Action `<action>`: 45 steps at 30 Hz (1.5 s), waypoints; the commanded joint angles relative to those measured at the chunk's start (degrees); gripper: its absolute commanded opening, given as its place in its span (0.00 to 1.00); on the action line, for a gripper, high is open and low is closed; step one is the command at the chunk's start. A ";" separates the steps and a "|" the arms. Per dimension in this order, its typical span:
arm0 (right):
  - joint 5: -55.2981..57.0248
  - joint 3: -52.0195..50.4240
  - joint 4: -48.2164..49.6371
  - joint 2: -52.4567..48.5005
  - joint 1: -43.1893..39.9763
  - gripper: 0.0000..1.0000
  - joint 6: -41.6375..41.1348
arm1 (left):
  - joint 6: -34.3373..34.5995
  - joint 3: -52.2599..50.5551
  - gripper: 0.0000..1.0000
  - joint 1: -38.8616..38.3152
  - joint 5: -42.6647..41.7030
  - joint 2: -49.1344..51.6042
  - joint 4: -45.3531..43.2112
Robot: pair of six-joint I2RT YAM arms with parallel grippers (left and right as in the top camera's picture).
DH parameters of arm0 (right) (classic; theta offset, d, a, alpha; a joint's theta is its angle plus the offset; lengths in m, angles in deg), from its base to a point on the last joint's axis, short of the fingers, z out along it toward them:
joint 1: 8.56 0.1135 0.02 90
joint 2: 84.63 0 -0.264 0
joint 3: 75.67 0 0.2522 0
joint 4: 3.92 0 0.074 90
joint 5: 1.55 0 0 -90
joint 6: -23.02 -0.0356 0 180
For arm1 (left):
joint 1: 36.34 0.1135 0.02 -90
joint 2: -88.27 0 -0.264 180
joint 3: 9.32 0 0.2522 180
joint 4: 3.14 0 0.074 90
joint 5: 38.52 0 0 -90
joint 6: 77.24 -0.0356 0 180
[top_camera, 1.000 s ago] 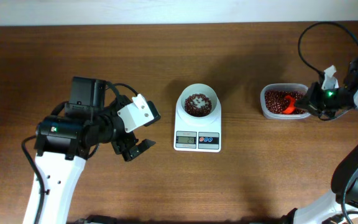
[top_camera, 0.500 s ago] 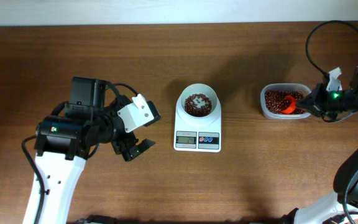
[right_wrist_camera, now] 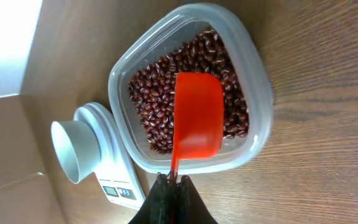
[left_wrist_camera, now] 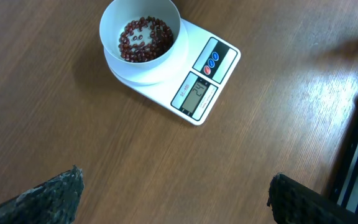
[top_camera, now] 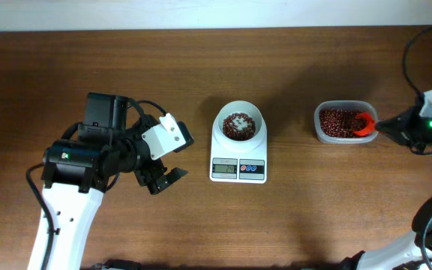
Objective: Scoop and weigh 50g on scale
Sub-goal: 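Dip the scoop into the red beans with the right gripper, then carry the scoop to the white bowl and tip beans in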
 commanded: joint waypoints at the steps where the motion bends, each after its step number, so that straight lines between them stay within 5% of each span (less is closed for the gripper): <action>1: -5.70 -0.39 -1.68 0.15 -1.99 0.04 4.63 | -0.28 0.83 0.99 0.24 -0.39 -0.22 -0.04; 14: -19.54 -0.42 -3.43 0.15 -1.33 0.04 5.81 | -0.28 0.83 0.99 0.24 -0.39 -0.22 -0.04; 29: -24.59 -0.39 10.32 0.15 29.09 0.04 -3.72 | -0.28 0.83 0.99 0.24 -0.39 -0.22 -0.04; 35: -12.76 -0.42 16.33 0.13 36.72 0.04 -3.65 | -0.28 0.83 0.99 0.24 -0.39 -0.22 -0.04; 39: -9.99 -0.42 18.14 0.13 41.03 0.04 10.23 | -0.28 0.83 0.99 0.24 -0.39 -0.22 -0.04; 45: -9.84 -0.39 18.14 0.15 41.66 0.04 16.04 | -0.28 0.83 0.99 0.24 -0.39 -0.22 -0.04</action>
